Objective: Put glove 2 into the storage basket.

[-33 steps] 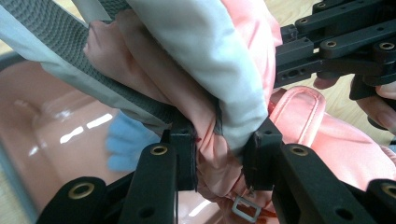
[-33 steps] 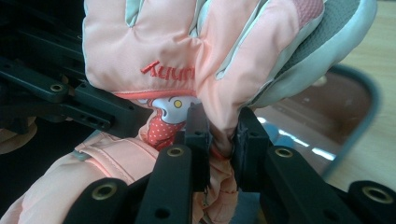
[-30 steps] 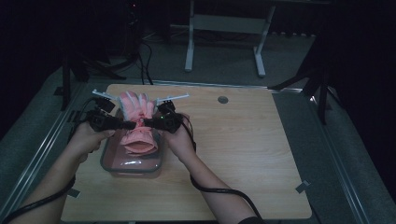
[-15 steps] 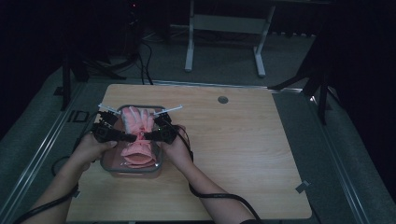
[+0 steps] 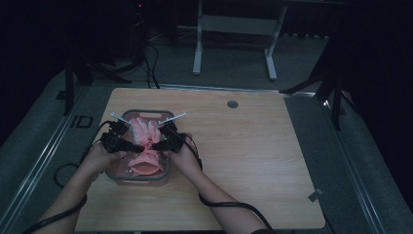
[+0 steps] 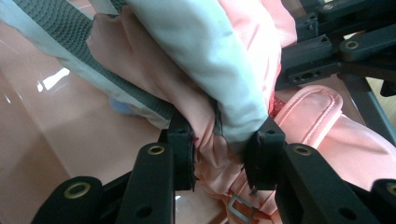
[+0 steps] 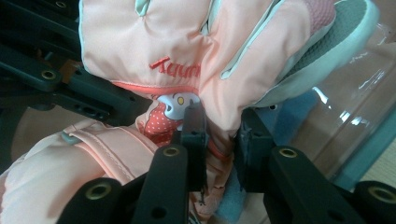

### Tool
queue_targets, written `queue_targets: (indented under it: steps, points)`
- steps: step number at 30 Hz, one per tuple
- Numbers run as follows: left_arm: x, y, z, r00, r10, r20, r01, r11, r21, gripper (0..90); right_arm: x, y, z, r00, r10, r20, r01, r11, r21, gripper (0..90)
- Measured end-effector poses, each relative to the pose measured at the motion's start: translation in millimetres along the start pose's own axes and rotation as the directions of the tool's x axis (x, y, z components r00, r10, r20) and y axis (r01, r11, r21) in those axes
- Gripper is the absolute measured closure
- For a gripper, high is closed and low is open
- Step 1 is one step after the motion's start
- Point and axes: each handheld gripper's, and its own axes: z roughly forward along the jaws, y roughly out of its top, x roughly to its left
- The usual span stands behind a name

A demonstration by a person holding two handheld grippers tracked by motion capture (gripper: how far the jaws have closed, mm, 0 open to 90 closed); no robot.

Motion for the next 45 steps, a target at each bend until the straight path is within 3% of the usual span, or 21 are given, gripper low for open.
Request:
queue_targets:
  steps: [5, 9, 17, 20, 23, 27, 28, 30, 35, 39, 45]
  points:
    - [3.9, -3.6, 0.0, 0.9998, -0.021, 0.005, 0.021, 0.9996, -0.019, 60.5, 2.4, 3.1, -2.2, 0.9990, -0.038, 0.026, 0.038, 0.999, -0.011, 63.1]
    - [3.6, -4.9, -0.4, 0.9992, -0.029, -0.027, 0.028, 0.9978, -0.059, 52.4, 4.4, 5.6, -7.2, 0.9962, -0.067, 0.056, 0.069, 0.997, -0.042, 52.1]
    - [1.7, -3.0, -7.3, 0.9965, -0.051, -0.067, 0.038, 0.9831, -0.179, 32.7, -5.8, 8.7, -24.4, 0.9987, -0.038, -0.034, 0.033, 0.991, -0.128, 37.8]
    - [0.1, -3.5, -10.4, 0.9955, -0.048, -0.082, 0.030, 0.9767, -0.212, 25.2, -8.1, 8.4, -30.9, 0.9966, -0.051, -0.065, 0.041, 0.989, -0.144, 30.8]
    - [0.0, -4.2, -14.5, 0.9966, -0.048, -0.068, 0.030, 0.9680, -0.249, 15.0, -10.3, 7.9, -38.2, 0.9934, -0.067, -0.093, 0.052, 0.987, -0.155, 28.1]
    - [-8.6, -5.8, -25.9, 0.9941, -0.003, -0.108, -0.035, 0.9382, -0.344, 12.3, -12.7, 8.0, -45.3, 0.9926, -0.075, -0.096, 0.059, 0.985, -0.160, 27.9]
    - [-8.6, -5.8, -25.9, 0.9941, -0.003, -0.108, -0.035, 0.9382, -0.344, 8.0, -12.7, 8.0, -45.3, 0.9926, -0.075, -0.096, 0.059, 0.985, -0.160, 27.9]
    - [-14.0, -5.9, -28.9, 0.9938, 0.028, -0.108, -0.065, 0.9326, -0.355, 7.5, -14.0, 6.4, -48.9, 0.9901, -0.093, -0.105, 0.074, 0.983, -0.169, 22.3]
    - [-32.6, -4.8, -32.6, 0.9877, 0.084, -0.132, -0.127, 0.9247, -0.359, 7.5, -15.6, 3.3, -52.9, 0.9883, -0.097, -0.118, 0.075, 0.981, -0.179, 21.7]
    - [-44.3, -4.0, -31.7, 0.9895, 0.108, -0.096, -0.136, 0.9175, -0.374, 7.5, -16.8, 1.9, -55.2, 0.9877, -0.102, -0.119, 0.079, 0.980, -0.183, 21.7]
    - [-65.8, -4.6, -24.6, 0.9829, 0.171, -0.068, -0.184, 0.9116, -0.367, 7.5, -19.6, -2.6, -61.8, 0.9861, -0.126, -0.108, 0.105, 0.978, -0.182, 21.7]
